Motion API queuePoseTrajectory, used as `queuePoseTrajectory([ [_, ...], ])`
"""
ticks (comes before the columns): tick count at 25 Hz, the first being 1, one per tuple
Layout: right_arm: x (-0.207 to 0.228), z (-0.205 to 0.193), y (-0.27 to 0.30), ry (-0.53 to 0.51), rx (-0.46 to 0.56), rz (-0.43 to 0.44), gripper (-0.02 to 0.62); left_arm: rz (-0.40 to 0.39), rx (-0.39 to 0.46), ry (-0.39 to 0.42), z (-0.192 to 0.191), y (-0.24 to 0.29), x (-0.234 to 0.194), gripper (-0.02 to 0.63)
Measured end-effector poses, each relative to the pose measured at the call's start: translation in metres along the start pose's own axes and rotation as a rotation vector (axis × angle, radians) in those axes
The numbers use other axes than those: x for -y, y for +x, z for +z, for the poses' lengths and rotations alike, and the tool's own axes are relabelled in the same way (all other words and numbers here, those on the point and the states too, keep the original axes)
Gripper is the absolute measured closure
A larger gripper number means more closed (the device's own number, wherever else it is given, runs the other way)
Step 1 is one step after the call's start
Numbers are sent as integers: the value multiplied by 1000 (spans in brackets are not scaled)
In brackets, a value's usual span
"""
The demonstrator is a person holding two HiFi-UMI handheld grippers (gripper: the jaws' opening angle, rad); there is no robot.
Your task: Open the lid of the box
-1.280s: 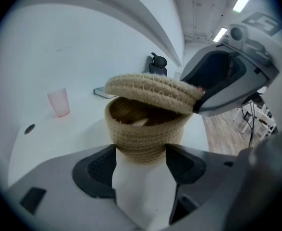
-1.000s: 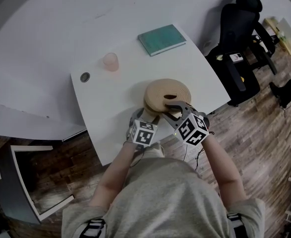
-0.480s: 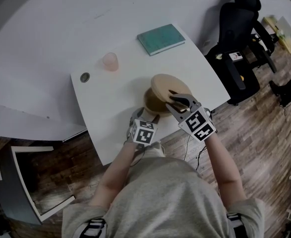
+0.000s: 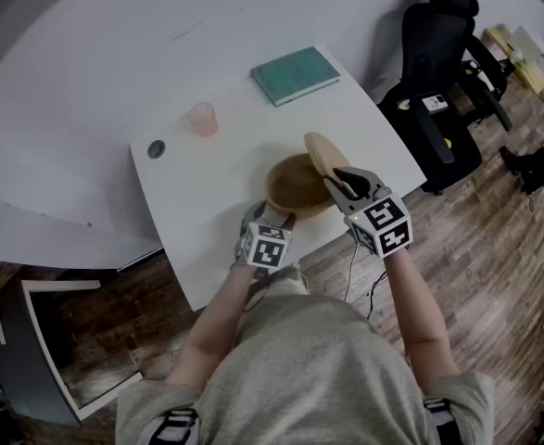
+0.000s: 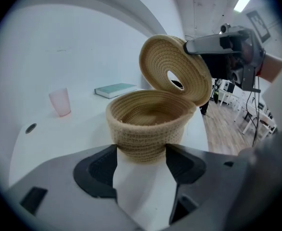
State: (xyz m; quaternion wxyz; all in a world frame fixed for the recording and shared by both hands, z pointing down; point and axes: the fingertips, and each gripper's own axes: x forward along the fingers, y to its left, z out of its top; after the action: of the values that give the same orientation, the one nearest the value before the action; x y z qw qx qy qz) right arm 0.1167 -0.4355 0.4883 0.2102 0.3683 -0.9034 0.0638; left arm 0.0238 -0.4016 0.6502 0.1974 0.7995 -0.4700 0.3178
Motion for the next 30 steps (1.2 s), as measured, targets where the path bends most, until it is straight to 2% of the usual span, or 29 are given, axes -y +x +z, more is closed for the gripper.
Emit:
queuePoseTrajectory([
  [14, 24, -8, -50, 222, 97, -143, 517, 25, 65, 2, 5, -31, 6, 308],
  [18, 22, -12, -72, 323, 146, -169, 517, 64, 106, -15, 5, -51, 6, 385],
  [21, 13, -15, -91, 380, 179, -174, 517, 83, 136, -22, 0, -65, 12, 411],
  [30, -34, -25, -142, 455, 251, -176, 517, 118, 192, -67, -22, -119, 38, 517],
])
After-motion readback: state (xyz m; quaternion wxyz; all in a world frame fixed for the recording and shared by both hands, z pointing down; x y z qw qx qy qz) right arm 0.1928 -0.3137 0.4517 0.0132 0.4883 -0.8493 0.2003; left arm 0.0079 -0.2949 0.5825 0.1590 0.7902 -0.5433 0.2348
